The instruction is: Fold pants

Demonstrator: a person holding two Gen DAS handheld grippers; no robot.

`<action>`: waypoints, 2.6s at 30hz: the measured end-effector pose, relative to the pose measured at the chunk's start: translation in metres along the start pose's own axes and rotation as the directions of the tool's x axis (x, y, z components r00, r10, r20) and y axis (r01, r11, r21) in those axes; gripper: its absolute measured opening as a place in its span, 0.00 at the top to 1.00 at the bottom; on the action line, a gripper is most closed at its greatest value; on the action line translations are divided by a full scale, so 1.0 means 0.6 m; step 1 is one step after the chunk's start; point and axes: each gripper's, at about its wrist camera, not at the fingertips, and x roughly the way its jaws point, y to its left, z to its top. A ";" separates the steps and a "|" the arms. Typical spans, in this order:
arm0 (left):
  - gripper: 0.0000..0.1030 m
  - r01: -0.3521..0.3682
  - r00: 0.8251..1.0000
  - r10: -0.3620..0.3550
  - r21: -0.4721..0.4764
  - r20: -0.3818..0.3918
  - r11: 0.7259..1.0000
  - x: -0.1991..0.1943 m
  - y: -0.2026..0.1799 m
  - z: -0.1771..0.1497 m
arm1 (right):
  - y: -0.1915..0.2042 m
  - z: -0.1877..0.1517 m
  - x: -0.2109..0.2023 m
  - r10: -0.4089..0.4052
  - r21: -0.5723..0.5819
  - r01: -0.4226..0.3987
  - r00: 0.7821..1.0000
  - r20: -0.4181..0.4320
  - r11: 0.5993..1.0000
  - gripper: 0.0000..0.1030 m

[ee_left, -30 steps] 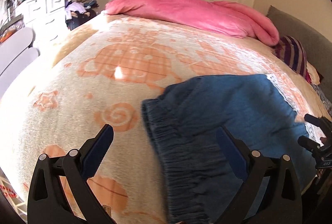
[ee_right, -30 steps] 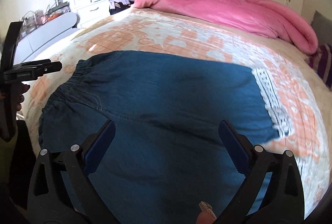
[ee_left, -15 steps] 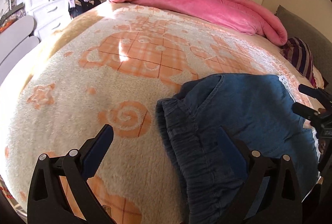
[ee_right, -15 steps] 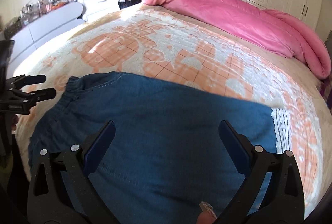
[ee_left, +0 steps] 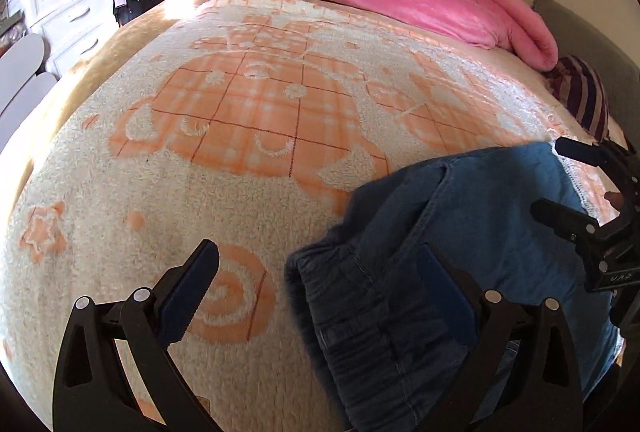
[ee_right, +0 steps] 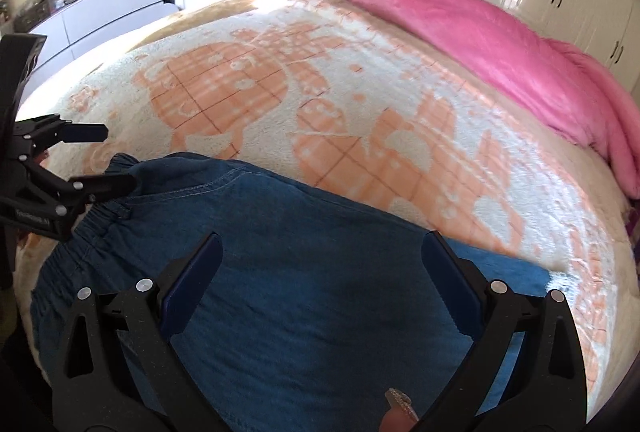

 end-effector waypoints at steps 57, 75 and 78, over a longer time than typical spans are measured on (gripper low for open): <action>0.66 -0.014 0.951 -0.088 0.325 0.297 0.946 -0.189 -0.109 -0.122 | 0.092 -0.148 -0.207 0.155 -0.105 -0.135 0.964 0.216 0.985 0.98; 0.62 -0.049 0.992 -0.002 0.409 0.124 0.911 -0.228 -0.116 -0.275 | 0.197 -0.304 -0.241 0.260 -0.101 -0.245 0.949 0.180 0.964 0.97; 0.58 -0.045 0.995 0.007 0.404 0.095 0.914 -0.224 -0.113 -0.279 | 0.204 -0.308 -0.247 0.268 -0.103 -0.253 0.946 0.184 0.962 0.97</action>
